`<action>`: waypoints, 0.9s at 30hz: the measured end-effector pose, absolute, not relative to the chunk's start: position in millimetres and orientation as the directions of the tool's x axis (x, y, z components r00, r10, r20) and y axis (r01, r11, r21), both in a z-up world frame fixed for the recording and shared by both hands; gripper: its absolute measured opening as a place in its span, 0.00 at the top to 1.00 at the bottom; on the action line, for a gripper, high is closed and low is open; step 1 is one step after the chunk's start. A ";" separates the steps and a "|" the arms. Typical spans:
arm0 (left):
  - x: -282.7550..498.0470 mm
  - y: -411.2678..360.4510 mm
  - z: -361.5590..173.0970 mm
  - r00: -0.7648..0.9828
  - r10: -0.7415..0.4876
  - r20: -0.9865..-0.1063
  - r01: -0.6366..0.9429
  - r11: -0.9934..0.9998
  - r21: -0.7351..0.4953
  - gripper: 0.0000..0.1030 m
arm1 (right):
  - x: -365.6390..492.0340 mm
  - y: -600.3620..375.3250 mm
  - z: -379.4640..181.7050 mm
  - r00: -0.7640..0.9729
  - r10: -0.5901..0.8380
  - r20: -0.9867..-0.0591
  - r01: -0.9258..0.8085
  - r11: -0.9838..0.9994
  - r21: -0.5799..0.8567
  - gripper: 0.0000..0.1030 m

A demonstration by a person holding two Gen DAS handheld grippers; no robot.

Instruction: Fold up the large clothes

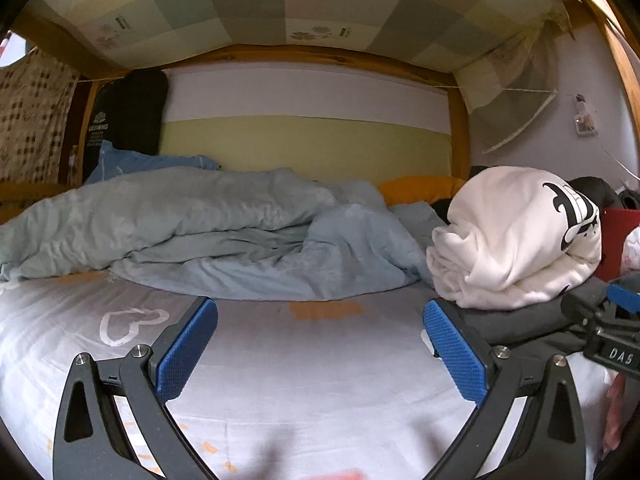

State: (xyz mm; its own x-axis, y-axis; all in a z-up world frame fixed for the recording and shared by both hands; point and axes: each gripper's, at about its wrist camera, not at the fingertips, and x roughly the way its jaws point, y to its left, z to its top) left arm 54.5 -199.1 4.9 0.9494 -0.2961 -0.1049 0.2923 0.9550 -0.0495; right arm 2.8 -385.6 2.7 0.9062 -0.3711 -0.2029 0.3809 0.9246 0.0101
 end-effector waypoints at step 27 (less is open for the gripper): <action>48.1 -202.7 3.5 0.958 -0.276 -0.078 0.277 0.961 -0.004 0.00 | 9.9 -387.6 1.6 0.910 -0.365 -0.198 0.365 0.930 -0.036 0.00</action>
